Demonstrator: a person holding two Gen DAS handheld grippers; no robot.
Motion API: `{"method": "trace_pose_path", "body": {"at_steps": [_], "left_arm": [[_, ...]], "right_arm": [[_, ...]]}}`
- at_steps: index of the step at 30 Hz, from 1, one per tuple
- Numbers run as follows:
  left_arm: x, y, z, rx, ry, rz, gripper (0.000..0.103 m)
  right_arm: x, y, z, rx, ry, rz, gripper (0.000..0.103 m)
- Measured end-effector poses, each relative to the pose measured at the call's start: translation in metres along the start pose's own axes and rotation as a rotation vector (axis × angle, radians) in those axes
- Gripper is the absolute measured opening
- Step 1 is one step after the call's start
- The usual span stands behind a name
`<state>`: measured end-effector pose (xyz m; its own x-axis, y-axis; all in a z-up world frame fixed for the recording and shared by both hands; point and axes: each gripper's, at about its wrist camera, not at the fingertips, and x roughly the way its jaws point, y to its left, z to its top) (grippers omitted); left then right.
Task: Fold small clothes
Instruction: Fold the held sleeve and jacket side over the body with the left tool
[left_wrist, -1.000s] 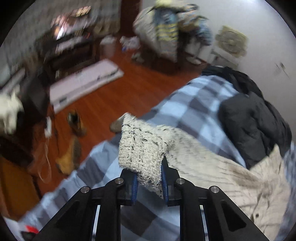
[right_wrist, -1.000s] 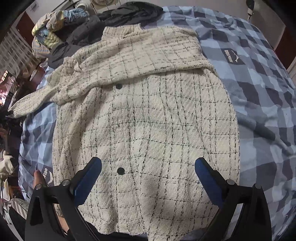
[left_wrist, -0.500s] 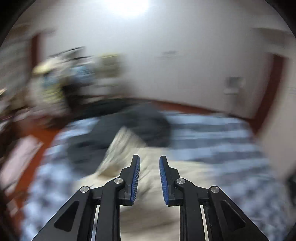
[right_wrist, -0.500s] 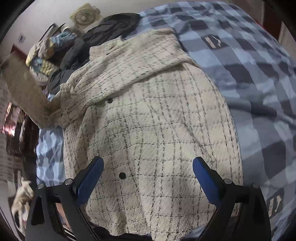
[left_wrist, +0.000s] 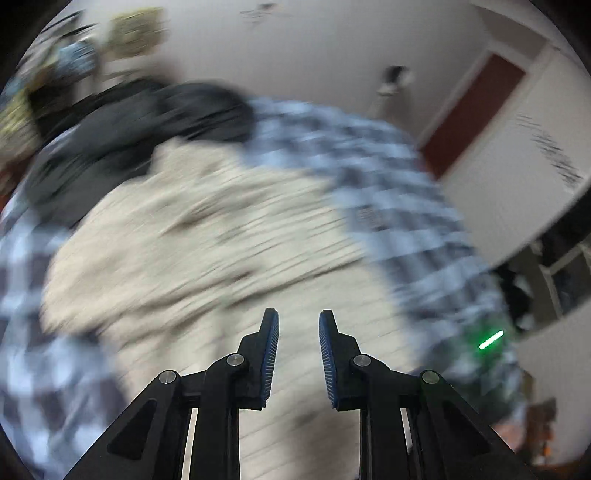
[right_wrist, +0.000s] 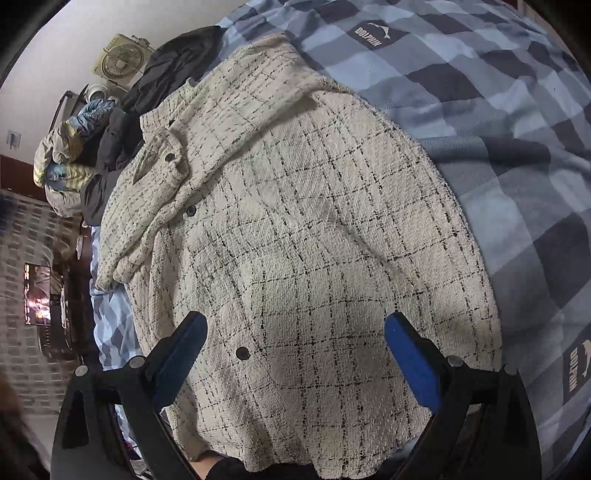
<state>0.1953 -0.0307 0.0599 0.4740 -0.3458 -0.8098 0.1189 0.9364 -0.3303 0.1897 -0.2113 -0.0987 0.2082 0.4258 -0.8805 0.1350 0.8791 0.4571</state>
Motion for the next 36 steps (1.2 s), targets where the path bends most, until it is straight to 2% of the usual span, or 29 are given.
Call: {"method": "trace_pose_path", "body": {"at_steps": [2,3,5,7,8,9,10,12,14,17,18,21,23,27,28,29,30,31,32,34,36], "left_arm": [[-0.007,0.054,-0.041,-0.054,0.0,0.132,0.021],[-0.009,0.074,-0.058,-0.095,0.002,0.159,0.021],[-0.017,0.115,-0.096,-0.188,-0.014,0.166,0.021],[-0.019,0.132,-0.122,-0.207,-0.062,0.213,0.021],[-0.02,0.141,-0.136,-0.199,-0.079,0.267,0.021],[-0.018,0.145,-0.138,-0.201,-0.049,0.307,0.021],[-0.016,0.146,-0.139,-0.203,-0.027,0.316,0.021],[-0.019,0.145,-0.132,-0.211,-0.042,0.266,0.021],[-0.026,0.143,-0.126,-0.227,-0.091,0.205,0.021],[-0.02,0.142,-0.123,-0.226,-0.108,0.208,0.021],[-0.019,0.147,-0.127,-0.24,-0.102,0.208,0.021],[-0.012,0.164,-0.13,-0.318,-0.074,0.19,0.021],[-0.013,0.182,-0.133,-0.408,-0.066,0.195,0.021],[-0.018,0.199,-0.136,-0.509,-0.102,0.132,0.021],[-0.017,0.2,-0.136,-0.511,-0.105,0.129,0.021],[-0.016,0.2,-0.136,-0.508,-0.099,0.131,0.021],[-0.014,0.2,-0.136,-0.508,-0.091,0.129,0.021],[-0.011,0.2,-0.136,-0.511,-0.079,0.121,0.021],[-0.008,0.199,-0.136,-0.516,-0.068,0.109,0.021],[-0.006,0.198,-0.136,-0.514,-0.059,0.105,0.021],[-0.006,0.196,-0.136,-0.5,-0.058,0.122,0.021]], "right_arm": [[0.002,0.005,0.001,-0.024,0.004,-0.011,0.095],[0.003,0.006,0.001,-0.037,0.007,-0.016,0.095],[0.007,0.016,0.001,-0.08,0.018,-0.022,0.095],[0.011,0.025,0.005,-0.116,0.025,-0.024,0.095],[0.014,0.032,0.01,-0.125,0.031,-0.017,0.095],[0.018,0.04,0.018,-0.12,0.038,0.011,0.095],[0.022,0.05,0.026,-0.114,0.049,0.036,0.095],[0.033,0.079,0.043,-0.132,0.061,0.043,0.095],[0.044,0.11,0.058,-0.157,0.075,0.064,0.095],[0.072,0.159,0.088,-0.157,0.105,0.136,0.095],[0.08,0.166,0.095,-0.145,0.106,0.132,0.095],[0.118,0.185,0.118,-0.106,0.127,0.042,0.095],[0.141,0.189,0.127,-0.092,0.139,-0.027,0.095],[0.181,0.188,0.132,-0.064,0.189,-0.064,0.094],[0.187,0.191,0.132,-0.075,0.2,-0.089,0.082],[0.191,0.192,0.131,-0.087,0.203,-0.12,0.059],[0.192,0.193,0.131,-0.1,0.202,-0.149,0.048],[0.19,0.194,0.132,-0.106,0.199,-0.157,0.032],[0.186,0.196,0.133,-0.11,0.192,-0.153,0.021],[0.169,0.202,0.134,-0.121,0.154,-0.122,0.017],[0.14,0.214,0.134,-0.169,0.072,-0.087,0.014]]}}
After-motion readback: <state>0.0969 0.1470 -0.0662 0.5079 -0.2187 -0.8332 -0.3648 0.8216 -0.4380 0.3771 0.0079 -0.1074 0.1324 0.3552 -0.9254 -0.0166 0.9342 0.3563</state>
